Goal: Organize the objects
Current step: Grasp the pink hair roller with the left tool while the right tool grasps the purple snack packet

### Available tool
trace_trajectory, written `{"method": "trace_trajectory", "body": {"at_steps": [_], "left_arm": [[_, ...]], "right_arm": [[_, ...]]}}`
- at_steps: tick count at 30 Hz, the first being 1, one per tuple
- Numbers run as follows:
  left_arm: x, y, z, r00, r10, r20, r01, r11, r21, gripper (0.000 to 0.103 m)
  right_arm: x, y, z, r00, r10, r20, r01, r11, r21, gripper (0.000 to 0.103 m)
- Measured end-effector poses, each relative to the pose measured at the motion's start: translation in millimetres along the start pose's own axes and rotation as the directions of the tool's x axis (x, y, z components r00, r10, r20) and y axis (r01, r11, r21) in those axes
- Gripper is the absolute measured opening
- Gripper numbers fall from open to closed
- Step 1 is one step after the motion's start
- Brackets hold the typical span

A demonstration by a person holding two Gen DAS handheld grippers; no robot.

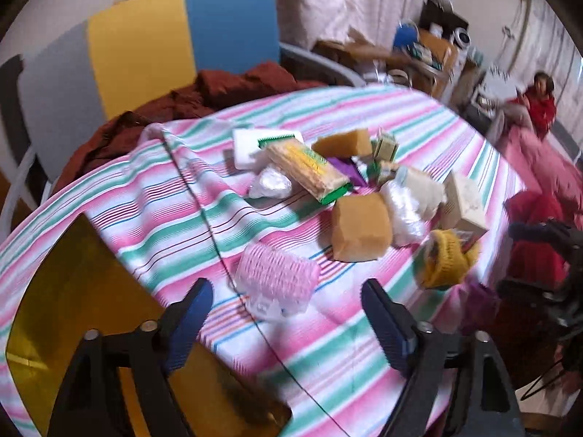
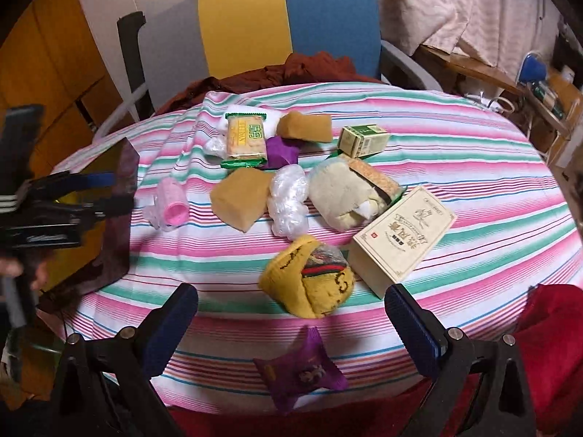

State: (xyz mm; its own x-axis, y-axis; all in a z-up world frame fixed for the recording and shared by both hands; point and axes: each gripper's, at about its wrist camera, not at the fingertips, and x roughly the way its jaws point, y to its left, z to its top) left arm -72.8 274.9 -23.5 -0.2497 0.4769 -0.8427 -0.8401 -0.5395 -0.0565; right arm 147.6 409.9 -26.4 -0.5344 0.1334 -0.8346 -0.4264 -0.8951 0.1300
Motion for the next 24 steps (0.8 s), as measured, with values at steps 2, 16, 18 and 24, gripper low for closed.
{"method": "trace_trajectory", "body": {"at_steps": [2, 16, 18, 24], "left_arm": [[16, 2, 6, 0.999, 0.003, -0.039, -0.003, 1.0, 0.009, 0.087], [75, 8, 13, 0.983, 0.023, -0.181, -0.01, 0.997, 0.073, 0.07], [72, 6, 10, 0.986, 0.016, -0.164, -0.004, 0.997, 0.071, 0.07], [35, -6, -6, 0.998, -0.028, -0.048, 0.029, 0.999, 0.02, 0.07]], "right_arm": [[5, -1, 0, 1.0, 0.026, -0.017, -0.026, 1.0, 0.013, 0.103], [13, -12, 1, 0.988, 0.142, -0.057, -0.136, 0.986, 0.095, 0.103], [14, -13, 2, 0.988, 0.141, -0.064, -0.135, 0.986, 0.1, 0.103], [21, -13, 3, 0.987, 0.111, -0.116, -0.1, 0.99, 0.097, 0.103]]}}
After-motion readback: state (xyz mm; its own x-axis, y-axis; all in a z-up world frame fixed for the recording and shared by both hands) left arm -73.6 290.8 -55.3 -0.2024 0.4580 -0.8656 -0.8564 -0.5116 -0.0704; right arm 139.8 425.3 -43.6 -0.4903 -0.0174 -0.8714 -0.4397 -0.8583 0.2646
